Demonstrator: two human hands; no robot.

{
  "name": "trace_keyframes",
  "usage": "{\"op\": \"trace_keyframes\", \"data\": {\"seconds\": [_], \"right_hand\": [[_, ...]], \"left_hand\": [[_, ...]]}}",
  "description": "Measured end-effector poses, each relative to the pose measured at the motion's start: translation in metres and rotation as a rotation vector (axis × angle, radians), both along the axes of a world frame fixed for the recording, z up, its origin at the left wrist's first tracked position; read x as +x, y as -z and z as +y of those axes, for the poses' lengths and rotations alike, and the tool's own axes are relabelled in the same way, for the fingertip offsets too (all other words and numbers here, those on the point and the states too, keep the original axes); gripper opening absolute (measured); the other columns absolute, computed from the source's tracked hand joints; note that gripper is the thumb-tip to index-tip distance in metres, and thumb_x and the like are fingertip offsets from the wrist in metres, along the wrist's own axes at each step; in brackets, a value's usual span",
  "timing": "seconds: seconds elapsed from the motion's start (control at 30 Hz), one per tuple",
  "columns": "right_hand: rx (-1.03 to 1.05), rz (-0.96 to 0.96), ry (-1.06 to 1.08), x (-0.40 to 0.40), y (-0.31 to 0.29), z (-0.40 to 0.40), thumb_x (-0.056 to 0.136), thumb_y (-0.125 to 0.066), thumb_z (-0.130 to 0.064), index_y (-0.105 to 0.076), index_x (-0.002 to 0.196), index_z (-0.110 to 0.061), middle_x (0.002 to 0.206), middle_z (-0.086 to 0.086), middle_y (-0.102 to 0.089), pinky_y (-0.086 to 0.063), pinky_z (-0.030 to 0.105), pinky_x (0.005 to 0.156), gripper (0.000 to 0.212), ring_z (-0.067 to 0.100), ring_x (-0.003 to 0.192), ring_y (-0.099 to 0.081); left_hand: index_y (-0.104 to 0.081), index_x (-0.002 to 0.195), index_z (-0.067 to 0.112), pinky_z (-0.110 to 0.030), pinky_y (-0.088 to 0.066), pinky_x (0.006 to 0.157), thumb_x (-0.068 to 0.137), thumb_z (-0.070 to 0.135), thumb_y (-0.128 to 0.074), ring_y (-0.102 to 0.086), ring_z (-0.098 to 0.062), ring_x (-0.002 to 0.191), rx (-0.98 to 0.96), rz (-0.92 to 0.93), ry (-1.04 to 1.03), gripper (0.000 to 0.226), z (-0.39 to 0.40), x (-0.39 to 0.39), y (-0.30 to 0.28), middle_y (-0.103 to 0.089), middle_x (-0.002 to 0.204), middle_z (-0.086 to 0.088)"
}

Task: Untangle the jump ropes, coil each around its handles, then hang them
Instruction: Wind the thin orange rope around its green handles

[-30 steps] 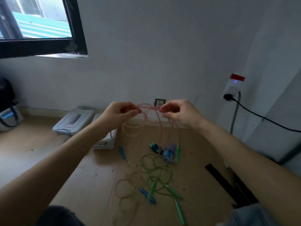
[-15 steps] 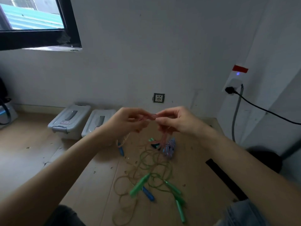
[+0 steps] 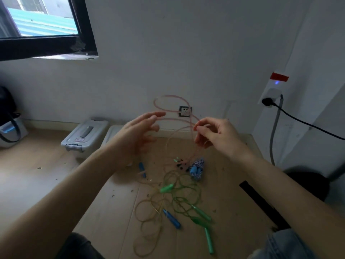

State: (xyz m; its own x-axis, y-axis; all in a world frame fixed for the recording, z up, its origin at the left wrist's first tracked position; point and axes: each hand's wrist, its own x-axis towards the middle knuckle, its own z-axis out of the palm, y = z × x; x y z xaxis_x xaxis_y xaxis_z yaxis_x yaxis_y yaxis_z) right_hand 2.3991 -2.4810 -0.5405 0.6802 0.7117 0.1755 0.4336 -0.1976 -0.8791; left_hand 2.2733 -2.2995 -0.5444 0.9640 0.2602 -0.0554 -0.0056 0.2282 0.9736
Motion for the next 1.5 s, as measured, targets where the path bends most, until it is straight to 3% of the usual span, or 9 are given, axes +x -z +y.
{"op": "trace_keyframes", "data": {"seconds": [0.13,0.27,0.4,0.6,0.7,0.9,1.17,1.37,1.5], "right_hand": [[0.190,0.175,0.041,0.005,-0.004,-0.007,0.092,-0.053,-0.010,-0.065,0.083,-0.016,0.060,-0.004,-0.061,-0.046,0.020,0.055,0.016,0.006,0.054,-0.055],[0.177,0.051,0.028,0.001,-0.002,-0.005,0.090,-0.057,-0.012,-0.068,0.084,-0.019,0.054,-0.007,-0.059,-0.040,0.012,0.049,0.014,0.005,0.051,-0.049],[0.042,-0.361,0.218,0.010,-0.005,-0.013,0.094,-0.051,-0.019,-0.064,0.089,-0.016,0.057,-0.006,-0.053,-0.034,0.008,0.044,0.015,0.001,0.045,-0.047],[-0.456,0.102,-0.208,0.008,0.001,-0.015,0.081,-0.053,-0.053,-0.067,0.081,-0.017,0.055,-0.006,-0.047,-0.043,0.023,0.054,0.039,0.008,0.051,-0.046],[-0.590,0.107,-0.381,0.012,0.001,-0.019,0.077,-0.070,-0.036,-0.068,0.075,-0.014,0.056,-0.012,-0.058,-0.045,0.018,0.057,0.022,0.005,0.057,-0.054],[-0.257,0.243,-0.174,0.012,0.005,-0.020,0.091,-0.054,-0.013,-0.063,0.084,-0.012,0.070,0.003,-0.064,-0.055,0.022,0.058,0.012,0.013,0.061,-0.064],[0.087,0.333,-0.166,-0.015,0.010,-0.001,0.093,-0.050,-0.022,-0.061,0.089,-0.006,0.068,0.009,-0.067,-0.055,0.024,0.052,0.020,0.024,0.061,-0.068],[0.219,0.439,-0.160,-0.007,-0.004,-0.012,0.077,-0.066,-0.021,-0.065,0.092,-0.004,0.078,0.003,-0.068,-0.048,0.020,0.043,0.023,0.014,0.058,-0.065],[0.020,0.052,-0.037,-0.001,-0.003,-0.019,0.087,-0.062,-0.019,-0.064,0.083,-0.009,0.069,0.001,-0.068,-0.042,0.019,0.035,0.012,0.009,0.046,-0.060]], "left_hand": [[-0.057,0.110,0.043,-0.024,-0.044,0.061,0.067,0.047,-0.065,-0.053,-0.013,0.072,0.552,0.302,0.221,0.044,-0.020,-0.001,0.021,-0.058,0.093,-0.002],[-0.070,0.086,0.031,-0.012,-0.034,0.042,0.084,0.032,-0.061,-0.042,0.003,0.046,0.844,0.461,0.554,0.009,-0.033,0.003,0.040,-0.053,0.072,0.004],[-0.066,0.077,0.022,-0.010,-0.043,0.048,0.088,0.024,-0.057,-0.051,0.002,0.055,0.981,0.516,0.306,0.015,-0.008,0.004,0.045,-0.058,0.069,0.008],[-0.072,0.070,0.011,-0.014,-0.047,0.063,0.081,0.010,-0.059,-0.061,-0.005,0.069,0.019,0.183,-0.182,0.018,0.014,0.005,0.025,-0.068,0.070,-0.001],[-0.071,0.071,0.009,-0.012,-0.049,0.061,0.083,0.009,-0.057,-0.058,-0.010,0.073,-0.033,0.062,-0.213,0.018,0.015,0.007,0.025,-0.067,0.074,-0.004],[-0.061,0.107,0.005,-0.034,-0.044,0.085,0.082,0.017,-0.066,-0.053,-0.027,0.097,1.223,0.415,-0.305,0.028,0.020,0.006,0.044,-0.053,0.105,-0.013],[-0.060,0.111,0.019,-0.019,-0.052,0.085,0.068,0.029,-0.072,-0.065,-0.008,0.097,0.425,0.166,0.289,0.046,-0.054,0.004,0.041,-0.069,0.104,0.002],[-0.065,0.093,0.015,-0.018,-0.054,0.072,0.071,0.027,-0.064,-0.066,-0.008,0.079,0.378,0.149,0.215,0.025,-0.052,0.003,0.038,-0.072,0.085,0.004],[-0.067,0.089,0.018,-0.009,-0.048,0.058,0.083,0.017,-0.059,-0.062,0.001,0.062,0.570,0.103,0.028,0.010,-0.024,0.003,0.025,-0.070,0.069,0.011]]}}
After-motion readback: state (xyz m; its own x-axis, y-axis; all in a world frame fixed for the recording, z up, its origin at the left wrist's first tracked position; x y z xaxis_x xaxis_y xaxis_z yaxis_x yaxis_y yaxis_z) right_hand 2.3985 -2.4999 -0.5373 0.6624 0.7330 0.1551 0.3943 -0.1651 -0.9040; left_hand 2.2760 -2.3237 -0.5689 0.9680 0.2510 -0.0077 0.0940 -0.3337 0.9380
